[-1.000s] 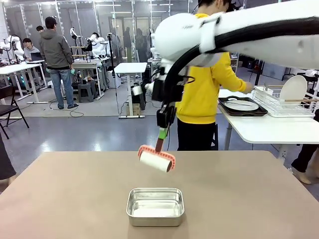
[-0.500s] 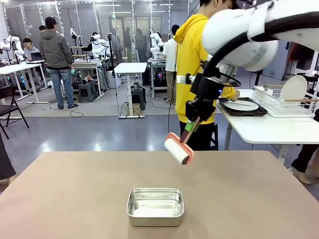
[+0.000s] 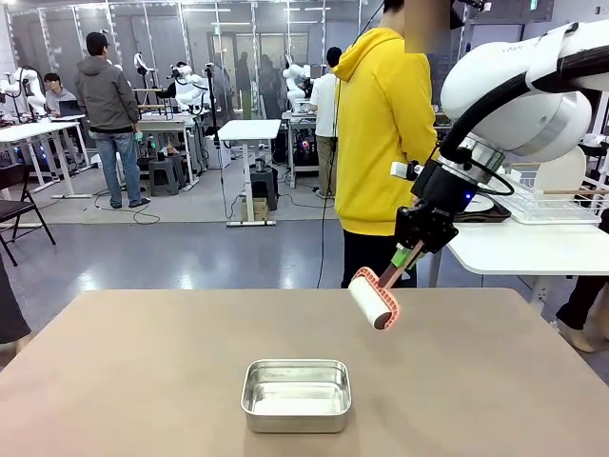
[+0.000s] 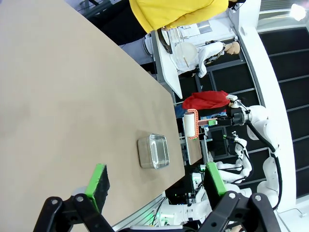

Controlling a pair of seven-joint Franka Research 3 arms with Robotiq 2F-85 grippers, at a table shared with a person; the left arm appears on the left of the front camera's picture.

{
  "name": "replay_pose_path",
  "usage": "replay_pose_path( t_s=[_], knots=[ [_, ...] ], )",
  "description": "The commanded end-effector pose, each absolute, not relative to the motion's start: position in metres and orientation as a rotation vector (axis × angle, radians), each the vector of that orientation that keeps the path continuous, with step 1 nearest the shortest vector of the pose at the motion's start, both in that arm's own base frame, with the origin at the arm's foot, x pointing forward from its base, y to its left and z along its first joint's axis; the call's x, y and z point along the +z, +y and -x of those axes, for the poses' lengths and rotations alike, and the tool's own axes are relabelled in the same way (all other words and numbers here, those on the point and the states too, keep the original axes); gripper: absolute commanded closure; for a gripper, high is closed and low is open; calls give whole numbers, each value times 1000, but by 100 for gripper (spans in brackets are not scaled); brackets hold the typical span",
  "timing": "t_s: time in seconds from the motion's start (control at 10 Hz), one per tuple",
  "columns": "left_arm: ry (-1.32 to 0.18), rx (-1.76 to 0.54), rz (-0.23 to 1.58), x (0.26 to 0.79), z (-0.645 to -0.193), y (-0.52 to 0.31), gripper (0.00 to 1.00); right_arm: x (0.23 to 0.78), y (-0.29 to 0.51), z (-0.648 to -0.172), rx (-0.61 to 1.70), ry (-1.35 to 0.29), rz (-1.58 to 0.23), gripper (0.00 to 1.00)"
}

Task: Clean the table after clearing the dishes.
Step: When the right (or left) Handle tray is removed, use the right hand (or left hand) to clean the right (or left) side of the table with the Lint Roller.

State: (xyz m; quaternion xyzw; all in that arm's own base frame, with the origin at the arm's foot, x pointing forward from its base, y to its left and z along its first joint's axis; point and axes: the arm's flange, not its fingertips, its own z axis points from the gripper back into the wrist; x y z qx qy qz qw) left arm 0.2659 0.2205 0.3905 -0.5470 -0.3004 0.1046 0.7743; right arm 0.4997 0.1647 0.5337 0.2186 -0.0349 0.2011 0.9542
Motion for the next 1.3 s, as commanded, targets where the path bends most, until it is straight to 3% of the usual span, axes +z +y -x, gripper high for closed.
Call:
replay_pose_path(
  t_s=[0.0, 0.4, 0.8, 1.2],
  knots=[
    [-646, 242, 1196, 395, -264, 221, 0, 536, 177, -500, 446, -72, -410, 78],
    [-646, 242, 1196, 395, -264, 221, 0, 527, 158, -504, 345, -63, -509, 78],
    [-646, 242, 1196, 395, -264, 221, 0, 478, 111, -532, 47, -37, -641, 78],
    [-646, 242, 1196, 395, -264, 221, 0, 422, 104, -565, -24, -4, -703, 78]
  ],
)
